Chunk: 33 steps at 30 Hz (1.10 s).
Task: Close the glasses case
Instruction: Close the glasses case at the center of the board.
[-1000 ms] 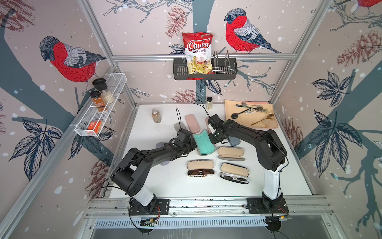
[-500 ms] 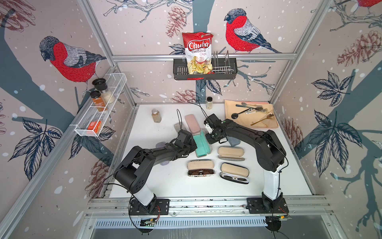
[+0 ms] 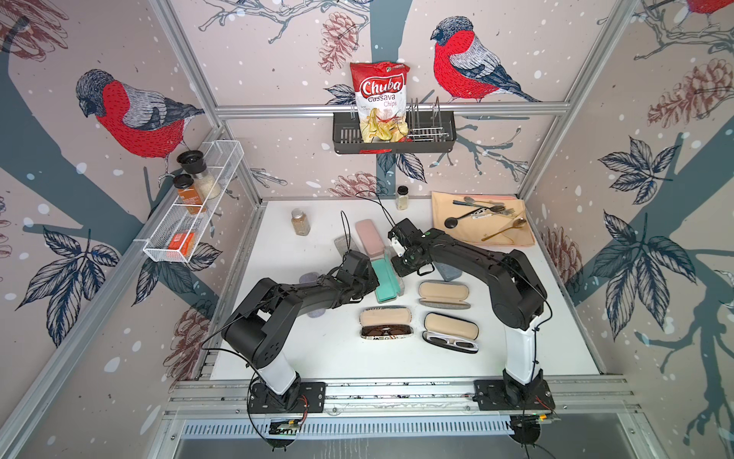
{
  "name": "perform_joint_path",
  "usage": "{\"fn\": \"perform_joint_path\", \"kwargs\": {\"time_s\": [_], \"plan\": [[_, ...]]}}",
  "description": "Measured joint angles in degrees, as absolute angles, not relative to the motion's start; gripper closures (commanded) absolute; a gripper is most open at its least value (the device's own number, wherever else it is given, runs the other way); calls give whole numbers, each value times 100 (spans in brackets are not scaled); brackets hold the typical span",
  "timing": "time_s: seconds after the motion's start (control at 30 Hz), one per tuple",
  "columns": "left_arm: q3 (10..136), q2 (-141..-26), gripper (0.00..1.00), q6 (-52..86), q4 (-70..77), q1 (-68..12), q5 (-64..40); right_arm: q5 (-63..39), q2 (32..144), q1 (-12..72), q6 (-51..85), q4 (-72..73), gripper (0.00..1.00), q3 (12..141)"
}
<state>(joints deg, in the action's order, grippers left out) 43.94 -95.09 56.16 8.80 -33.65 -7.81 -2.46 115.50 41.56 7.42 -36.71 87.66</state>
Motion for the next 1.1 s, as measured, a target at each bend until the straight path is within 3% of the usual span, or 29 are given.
{"fn": "perform_joint_path", "kwargs": {"time_s": [1.1], "plan": [[4410,-9432,100,5592,956,-3363,-762,-204,11478,4351,746,-3804,77,8976]]}}
